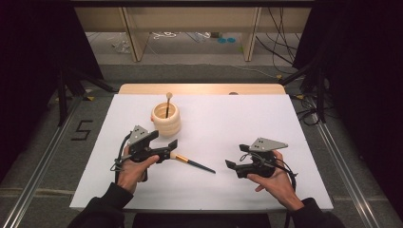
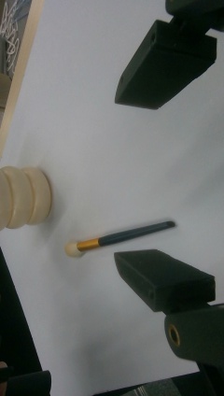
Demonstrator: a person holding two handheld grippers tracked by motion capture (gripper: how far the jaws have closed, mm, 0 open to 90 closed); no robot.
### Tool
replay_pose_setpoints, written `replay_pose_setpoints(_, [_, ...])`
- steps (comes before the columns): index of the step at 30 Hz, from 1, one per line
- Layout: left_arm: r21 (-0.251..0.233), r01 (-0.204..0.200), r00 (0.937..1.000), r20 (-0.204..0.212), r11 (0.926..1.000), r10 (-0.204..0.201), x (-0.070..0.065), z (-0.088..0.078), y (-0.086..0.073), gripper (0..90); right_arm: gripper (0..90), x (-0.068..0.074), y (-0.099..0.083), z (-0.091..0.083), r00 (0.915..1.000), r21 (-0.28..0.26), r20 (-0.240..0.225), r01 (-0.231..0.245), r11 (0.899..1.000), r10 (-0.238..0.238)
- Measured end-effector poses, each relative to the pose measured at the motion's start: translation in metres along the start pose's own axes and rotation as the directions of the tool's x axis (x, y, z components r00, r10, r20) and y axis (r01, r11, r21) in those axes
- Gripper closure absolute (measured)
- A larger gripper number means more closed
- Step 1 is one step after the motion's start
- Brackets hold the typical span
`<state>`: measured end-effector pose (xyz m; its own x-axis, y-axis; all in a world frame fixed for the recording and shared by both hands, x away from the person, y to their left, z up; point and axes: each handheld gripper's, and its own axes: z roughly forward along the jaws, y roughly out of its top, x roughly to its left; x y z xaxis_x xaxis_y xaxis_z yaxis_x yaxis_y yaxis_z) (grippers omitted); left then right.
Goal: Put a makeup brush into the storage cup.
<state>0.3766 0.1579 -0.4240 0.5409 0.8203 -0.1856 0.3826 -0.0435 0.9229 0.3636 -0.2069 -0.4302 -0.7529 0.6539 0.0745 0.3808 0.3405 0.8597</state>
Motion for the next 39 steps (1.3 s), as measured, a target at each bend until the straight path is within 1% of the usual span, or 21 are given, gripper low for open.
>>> replay_pose_setpoints(4, [-0.002,-0.009,0.9999,0.010,1.0000,0.009,-0.004,-0.007,-0.004,15.7,20.8,0.000,0.000,-0.001,1.0000,-0.006,0.003,0.001,1.000,-0.001])
replay_pose_setpoints(5, [-0.005,-0.002,0.9999,0.011,1.0000,0.002,-0.005,-0.008,-0.005,15.7,20.8,0.000,0.000,-0.001,0.9999,-0.014,0.012,0.003,1.000,-0.003])
replay_pose_setpoints(7, [-0.013,0.006,0.9999,0.014,0.9999,-0.006,-0.008,-0.012,-0.006,15.7,20.7,0.000,0.000,-0.002,1.0000,-0.013,0.002,-0.003,1.000,0.003])
replay_pose_setpoints(8, [-0.022,0.002,0.9998,0.019,0.9998,-0.001,-0.009,-0.013,-0.007,15.7,20.5,0.000,0.000,-0.002,1.0000,-0.014,0.005,-0.005,1.000,0.005])
replay_pose_setpoints(9, [-0.022,-0.012,0.9996,0.024,0.9997,0.013,-0.010,-0.015,-0.007,15.7,20.5,0.000,0.000,-0.002,0.9999,-0.018,0.002,-0.012,1.000,0.012])
replay_pose_setpoints(10, [-0.027,-0.024,0.9993,0.030,0.9994,0.024,-0.010,-0.017,-0.007,15.7,20.5,0.000,0.000,-0.003,0.9998,-0.023,0.018,-0.008,1.000,0.009])
replay_pose_setpoints(14, [-0.035,-0.043,0.9983,0.037,0.9984,0.044,-0.015,-0.021,-0.008,15.7,20.5,0.000,-0.001,-0.004,0.9998,-0.027,0.012,-0.012,1.000,0.013])
replay_pose_setpoints(17, [-0.033,-0.059,0.9970,0.048,0.9977,0.061,-0.019,-0.023,-0.011,15.7,20.5,0.000,-0.002,-0.007,0.9995,-0.026,0.025,-0.016,1.000,0.017])
replay_pose_setpoints(19, [-0.026,-0.076,0.9956,0.052,0.9968,0.078,-0.023,-0.024,-0.013,15.7,20.4,0.000,-0.003,-0.006,0.9996,-0.033,0.020,-0.018,0.999,0.019])
replay_pose_setpoints(20, [-0.024,-0.090,0.9942,0.058,0.9957,0.091,-0.024,-0.024,-0.014,15.7,20.5,0.000,-0.003,-0.008,0.9995,-0.022,0.024,-0.018,1.000,0.019])
replay_pose_setpoints(24, [-0.006,-0.102,0.9923,0.070,0.9948,0.102,-0.029,-0.023,-0.019,15.7,20.4,0.000,-0.005,-0.010,0.9995,-0.021,0.025,-0.021,1.000,0.022])
replay_pose_setpoints(25, [-0.001,-0.103,0.9919,0.074,0.9947,0.103,-0.029,-0.023,-0.019,15.7,20.4,0.000,-0.005,-0.011,0.9991,-0.032,0.038,-0.019,0.999,0.020])
replay_pose_setpoints(26, [0.002,-0.121,0.9897,0.077,0.9926,0.121,-0.029,-0.023,-0.020,15.7,20.4,-0.001,-0.006,-0.011,0.9993,-0.036,0.026,-0.025,0.999,0.026])
replay_pose_setpoints(27, [0.004,-0.112,0.9907,0.079,0.9937,0.111,-0.030,-0.022,-0.020,15.7,20.4,-0.001,-0.006,-0.012,0.9992,-0.026,0.026,-0.028,0.999,0.029])
replay_pose_setpoints(29, [0.010,-0.123,0.9888,0.085,0.9923,0.122,-0.030,-0.022,-0.021,15.7,20.4,-0.002,-0.006,-0.013,0.9988,-0.027,0.040,-0.027,0.999,0.028])
replay_pose_setpoints(32, [0.016,-0.109,0.9905,0.086,0.9940,0.107,-0.033,-0.023,-0.024,15.7,20.5,-0.002,-0.006,-0.013,0.9990,-0.026,0.036,-0.027,0.999,0.028])
replay_pose_setpoints(33, [0.019,-0.114,0.9897,0.090,0.9933,0.112,-0.033,-0.024,-0.025,15.7,20.4,-0.001,-0.006,-0.012,0.9990,-0.033,0.030,-0.031,0.999,0.032])
replay_pose_setpoints(34, [0.019,-0.112,0.9897,0.092,0.9935,0.110,-0.033,-0.024,-0.026,15.7,20.4,-0.001,-0.005,-0.012,0.9991,-0.020,0.032,-0.026,0.999,0.027])
replay_pose_setpoints(36, [0.024,-0.115,0.9891,0.095,0.9931,0.113,-0.033,-0.026,-0.027,15.7,20.4,-0.001,-0.005,-0.012,0.9992,-0.021,0.032,-0.021,1.000,0.022])
replay_pose_setpoints(37, [0.024,-0.103,0.9907,0.092,0.9943,0.101,-0.034,-0.026,-0.028,15.7,20.4,0.000,-0.005,-0.011,0.9992,-0.020,0.032,-0.021,1.000,0.022])
replay_pose_setpoints(39, [0.028,-0.105,0.9900,0.097,0.9941,0.102,-0.034,-0.026,-0.029,15.7,20.4,0.000,-0.005,-0.011,0.9992,-0.020,0.032,-0.022,1.000,0.022])
